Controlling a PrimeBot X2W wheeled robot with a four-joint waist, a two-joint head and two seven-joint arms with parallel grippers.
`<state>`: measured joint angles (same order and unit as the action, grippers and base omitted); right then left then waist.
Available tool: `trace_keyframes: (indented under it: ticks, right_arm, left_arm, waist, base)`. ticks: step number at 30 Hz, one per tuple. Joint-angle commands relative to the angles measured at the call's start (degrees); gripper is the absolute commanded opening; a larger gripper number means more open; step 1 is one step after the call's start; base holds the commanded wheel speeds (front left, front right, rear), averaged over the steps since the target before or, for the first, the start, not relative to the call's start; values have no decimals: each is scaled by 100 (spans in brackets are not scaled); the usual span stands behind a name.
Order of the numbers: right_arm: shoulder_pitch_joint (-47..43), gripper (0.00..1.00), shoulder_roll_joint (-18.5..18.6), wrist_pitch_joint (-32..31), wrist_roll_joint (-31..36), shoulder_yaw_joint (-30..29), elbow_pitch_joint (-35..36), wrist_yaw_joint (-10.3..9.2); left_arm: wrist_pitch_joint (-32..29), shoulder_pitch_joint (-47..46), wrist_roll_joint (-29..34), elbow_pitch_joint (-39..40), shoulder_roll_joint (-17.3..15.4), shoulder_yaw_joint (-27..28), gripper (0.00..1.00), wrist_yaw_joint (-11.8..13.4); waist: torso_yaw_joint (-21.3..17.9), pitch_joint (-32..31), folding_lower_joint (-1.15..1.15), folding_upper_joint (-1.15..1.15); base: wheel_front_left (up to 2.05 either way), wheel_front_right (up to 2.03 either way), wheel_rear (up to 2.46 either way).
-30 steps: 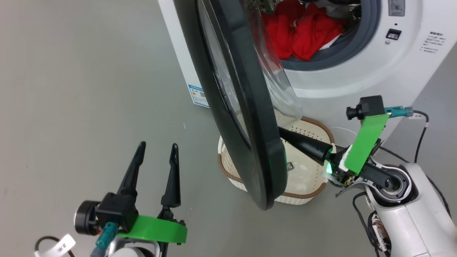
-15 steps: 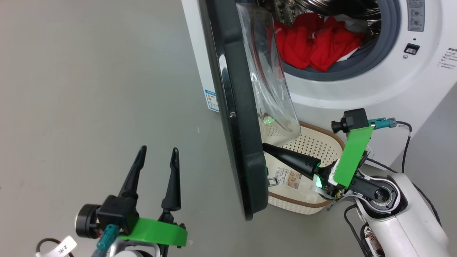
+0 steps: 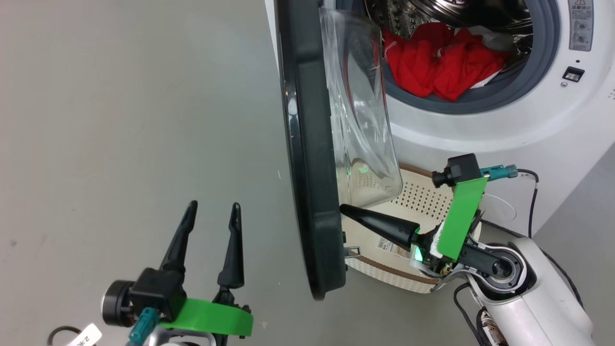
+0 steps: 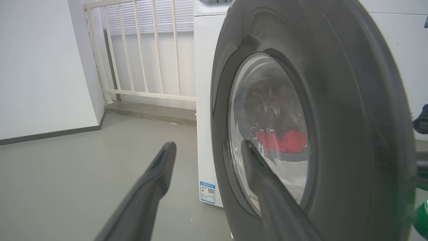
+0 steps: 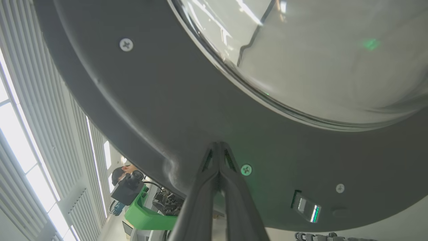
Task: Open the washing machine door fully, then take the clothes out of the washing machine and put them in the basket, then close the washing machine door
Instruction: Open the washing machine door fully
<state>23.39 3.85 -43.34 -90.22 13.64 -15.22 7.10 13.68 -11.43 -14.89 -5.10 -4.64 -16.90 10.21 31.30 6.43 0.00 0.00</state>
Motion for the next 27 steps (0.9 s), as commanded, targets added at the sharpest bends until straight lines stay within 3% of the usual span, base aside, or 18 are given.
trace_keyframes:
  ticks: [1, 27]
  right_arm:
    - [117, 0, -97, 30, -63, 159, 111, 39]
    - [369, 0, 6, 324, 30, 361, -76, 39]
  left_arm:
    - [3, -1, -31, 197, -120, 200, 100, 78]
    - [31, 93, -169, 283, -147, 192, 100, 164]
  waist:
    - [5, 16, 0, 0]
    - [7, 27, 0, 0]
  base:
    - [0, 0, 0]
    - [0, 0, 0]
